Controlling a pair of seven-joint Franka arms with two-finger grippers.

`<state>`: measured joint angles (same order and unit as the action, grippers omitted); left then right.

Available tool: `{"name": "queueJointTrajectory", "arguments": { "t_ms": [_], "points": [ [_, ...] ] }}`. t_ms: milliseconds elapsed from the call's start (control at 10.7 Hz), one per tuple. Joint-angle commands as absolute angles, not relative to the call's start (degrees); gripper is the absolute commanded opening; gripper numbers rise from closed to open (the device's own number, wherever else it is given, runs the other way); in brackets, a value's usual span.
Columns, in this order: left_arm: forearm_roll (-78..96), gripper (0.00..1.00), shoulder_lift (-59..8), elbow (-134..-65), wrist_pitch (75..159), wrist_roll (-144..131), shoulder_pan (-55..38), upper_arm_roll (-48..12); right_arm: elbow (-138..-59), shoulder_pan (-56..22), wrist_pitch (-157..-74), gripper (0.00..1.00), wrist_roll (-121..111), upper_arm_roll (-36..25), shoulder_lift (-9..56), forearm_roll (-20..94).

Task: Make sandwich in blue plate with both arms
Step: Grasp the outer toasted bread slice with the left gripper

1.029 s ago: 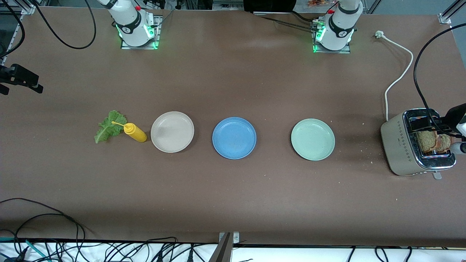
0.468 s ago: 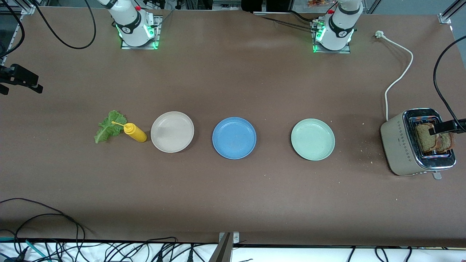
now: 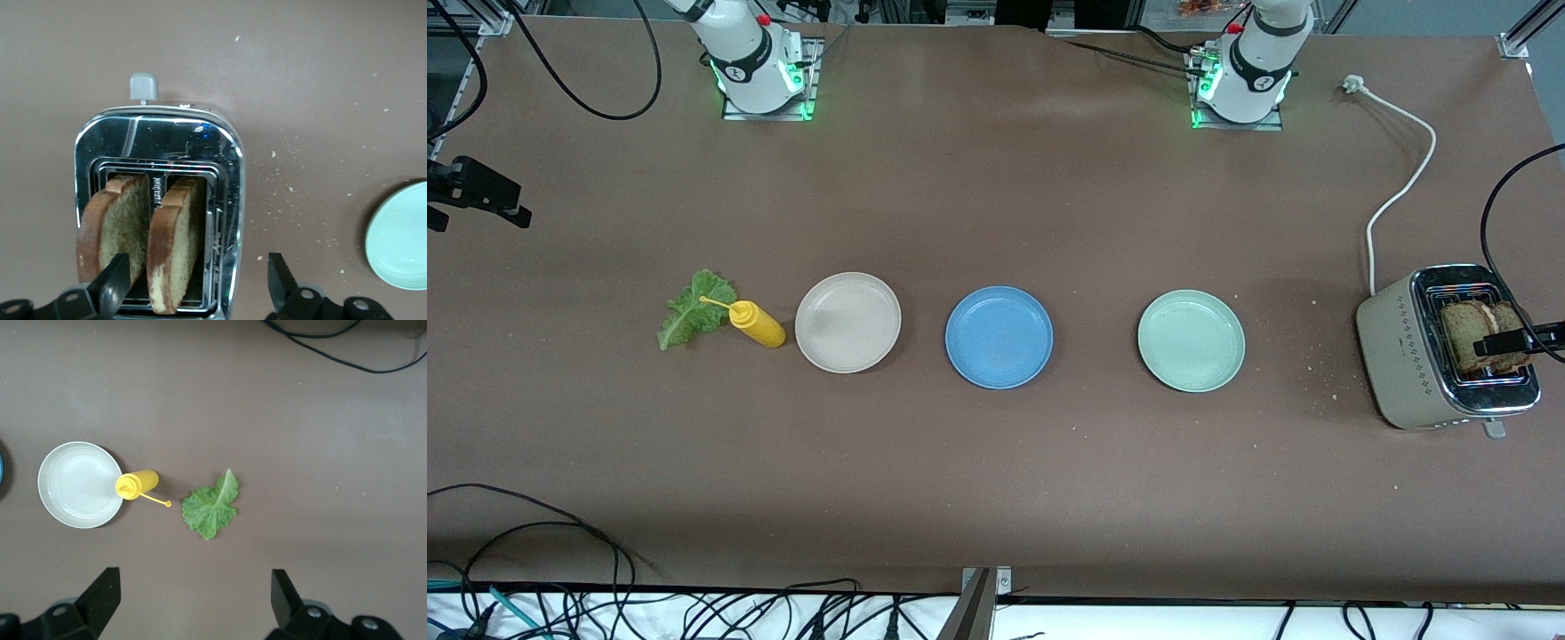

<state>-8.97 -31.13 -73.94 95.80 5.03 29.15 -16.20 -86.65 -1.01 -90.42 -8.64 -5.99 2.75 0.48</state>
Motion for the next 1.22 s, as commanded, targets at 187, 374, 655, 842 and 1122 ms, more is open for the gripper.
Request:
{"name": "queueJointTrajectory", "arguments": {
  "t_ms": [187,374,655,842,1122],
  "points": [
    [-12.57,0.90,-33.31,-75.23,94.84,5.45,29.97,-16.52,-85.43,-0.70,-89.56,1.00,-8.79,-5.98,3.08,1.49],
    [-12.57,0.87,-33.40,-76.80,94.66,5.10,29.80,-16.52,-85.43,-0.70,-89.39,1.00,-8.79,-5.98,3.08,1.49],
    [-12.66,0.57,-33.40,-77.69,93.96,5.36,30.41,-16.00,-85.43,-1.05,-89.47,1.00,-7.04,-5.71,3.08,1.49],
    [-14.57,0.11,-33.31,-77.70,93.78,5.36,30.24,-15.64,-85.43,-0.97,-89.47,1.00,-7.03,-5.71,3.08,1.58],
    [-15.47,0.00,-32.96,-76.99,93.43,5.45,29.79,-15.73,-85.43,-0.97,-89.47,1.00,-7.03,-5.71,3.08,1.58]
  ]
}}
